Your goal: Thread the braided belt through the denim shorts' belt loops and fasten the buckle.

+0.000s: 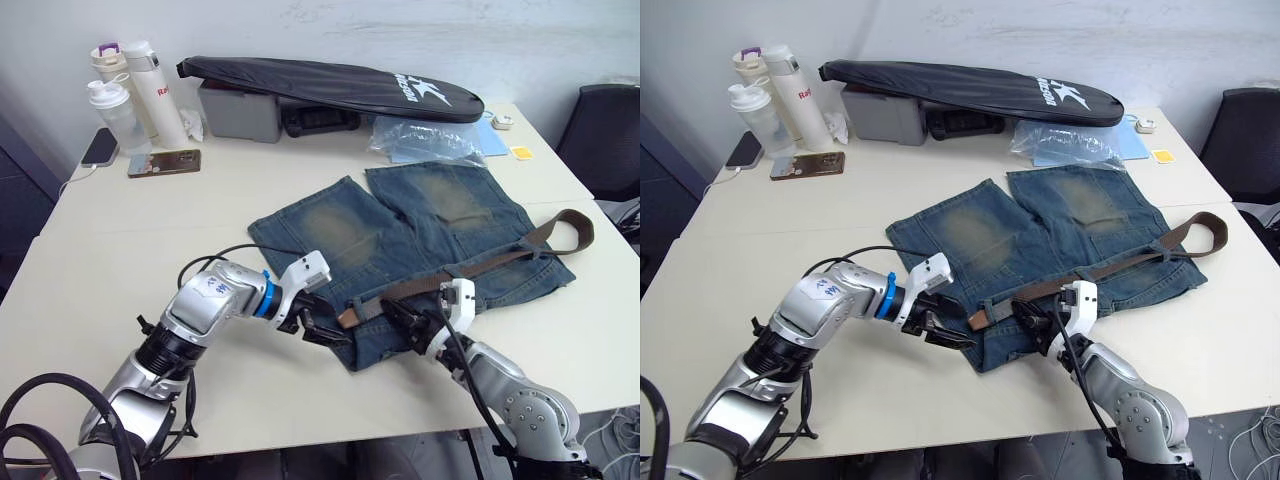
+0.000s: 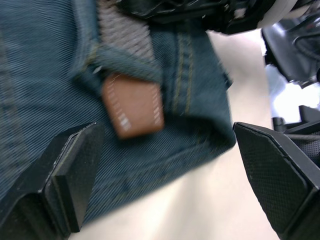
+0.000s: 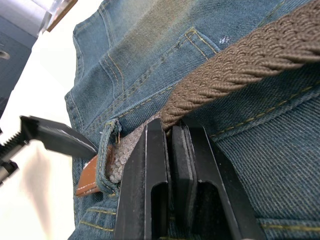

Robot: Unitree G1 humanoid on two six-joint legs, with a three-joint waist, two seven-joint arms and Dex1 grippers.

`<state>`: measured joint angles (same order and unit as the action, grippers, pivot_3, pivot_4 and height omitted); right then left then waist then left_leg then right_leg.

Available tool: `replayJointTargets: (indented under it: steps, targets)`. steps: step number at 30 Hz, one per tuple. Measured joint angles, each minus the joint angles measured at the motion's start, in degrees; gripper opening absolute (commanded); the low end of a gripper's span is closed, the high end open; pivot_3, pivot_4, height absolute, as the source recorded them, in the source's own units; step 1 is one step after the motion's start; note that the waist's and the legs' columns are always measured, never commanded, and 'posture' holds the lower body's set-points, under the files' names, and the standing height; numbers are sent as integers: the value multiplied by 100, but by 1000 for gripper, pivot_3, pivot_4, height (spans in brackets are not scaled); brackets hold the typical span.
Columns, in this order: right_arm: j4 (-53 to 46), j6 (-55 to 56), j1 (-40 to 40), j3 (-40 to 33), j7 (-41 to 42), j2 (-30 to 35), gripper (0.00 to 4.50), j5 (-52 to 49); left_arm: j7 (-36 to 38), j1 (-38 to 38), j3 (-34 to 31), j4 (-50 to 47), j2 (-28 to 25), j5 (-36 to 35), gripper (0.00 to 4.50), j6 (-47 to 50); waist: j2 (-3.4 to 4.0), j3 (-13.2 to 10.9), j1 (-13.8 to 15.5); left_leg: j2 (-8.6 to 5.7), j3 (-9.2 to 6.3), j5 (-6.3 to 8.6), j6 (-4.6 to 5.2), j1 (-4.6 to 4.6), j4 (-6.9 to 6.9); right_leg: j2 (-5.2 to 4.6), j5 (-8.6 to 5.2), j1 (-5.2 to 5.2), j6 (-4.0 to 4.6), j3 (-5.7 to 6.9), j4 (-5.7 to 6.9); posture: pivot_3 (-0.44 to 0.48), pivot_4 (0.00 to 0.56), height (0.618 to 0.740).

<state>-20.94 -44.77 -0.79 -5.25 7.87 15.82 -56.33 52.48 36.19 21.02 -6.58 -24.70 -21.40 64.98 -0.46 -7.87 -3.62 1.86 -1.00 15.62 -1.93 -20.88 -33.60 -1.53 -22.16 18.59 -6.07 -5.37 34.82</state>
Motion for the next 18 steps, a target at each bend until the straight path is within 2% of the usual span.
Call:
replayJointTargets:
  steps: [5, 13, 16, 17, 18]
  targets:
    - [-25, -3, -20, -6, 46, -87, 9, 96, -113, -24, 88, 28, -15, -2, 4500, -85, -6, -2, 0, 4, 5, -7, -13, 58, 30, 8, -8, -7, 15, -6, 12, 0, 150, 740]
    - [-35, -12, -70, -77, 56, -149, 9, 117, -299, -44, 88, 141, 101, 5, 4500, -227, -24, 14, 37, 0, 5, -9, -22, 60, 33, 0, -9, -9, 17, -9, 11, 0, 150, 740]
    - [-54, -16, -83, -80, 58, -182, 9, 119, -369, -94, -132, 191, 262, -161, 4500, 9, -24, 14, 37, 0, 3, -8, -23, 59, 34, 0, -9, -9, 17, -7, 11, 0, 150, 740]
    - [-59, -17, -87, -82, 57, -189, 0, 121, -426, -109, -241, 225, 351, -241, 3982, 124, -24, 14, 37, 0, 3, -8, -23, 59, 34, 0, -9, -9, 17, -6, 10, 0, 150, 740]
    - [-61, -17, -88, -86, 57, -196, 0, 124, -495, -117, -340, 274, 421, -286, 3665, 219, -24, 14, 37, 0, 3, -8, -23, 58, 34, -1, -9, -8, 17, -6, 11, 0, 150, 740]
